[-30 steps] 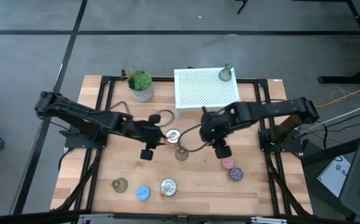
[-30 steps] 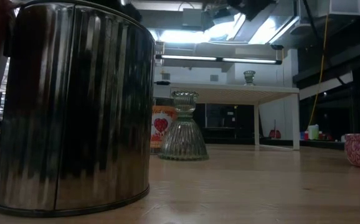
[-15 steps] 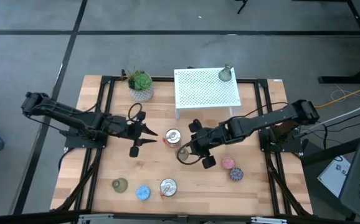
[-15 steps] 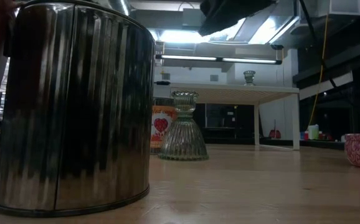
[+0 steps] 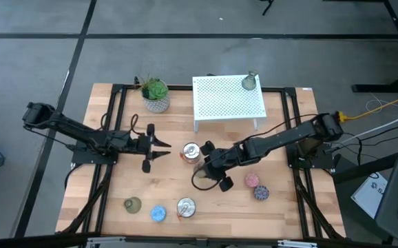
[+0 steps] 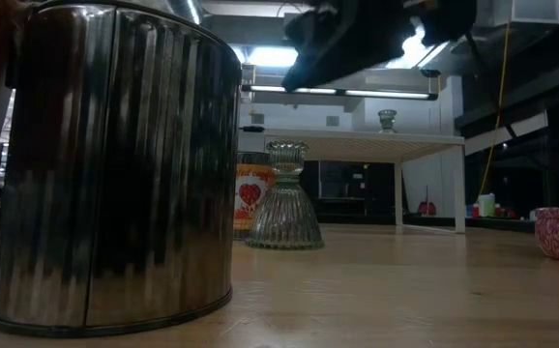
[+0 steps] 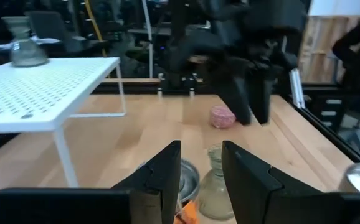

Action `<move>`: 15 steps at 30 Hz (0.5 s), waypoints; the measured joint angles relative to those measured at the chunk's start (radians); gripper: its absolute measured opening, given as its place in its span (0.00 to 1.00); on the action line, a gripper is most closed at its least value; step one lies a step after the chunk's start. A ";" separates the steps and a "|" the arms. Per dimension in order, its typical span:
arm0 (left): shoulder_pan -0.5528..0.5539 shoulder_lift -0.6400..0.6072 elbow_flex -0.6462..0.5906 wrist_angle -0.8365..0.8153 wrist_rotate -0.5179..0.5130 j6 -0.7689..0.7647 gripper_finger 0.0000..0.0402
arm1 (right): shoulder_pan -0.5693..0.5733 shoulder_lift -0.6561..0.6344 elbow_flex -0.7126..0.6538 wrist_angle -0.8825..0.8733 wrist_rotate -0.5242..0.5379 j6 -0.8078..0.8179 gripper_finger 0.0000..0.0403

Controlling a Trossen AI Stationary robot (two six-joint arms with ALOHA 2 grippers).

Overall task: Pick & Place candle stick holders
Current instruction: Put the top green glass candle holder on the shelf aligned with the other glass candle holder

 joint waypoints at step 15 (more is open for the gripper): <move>0.000 0.000 -0.009 -0.007 -0.027 -0.031 0.28 | -0.033 0.068 0.000 -0.003 0.021 -0.027 0.38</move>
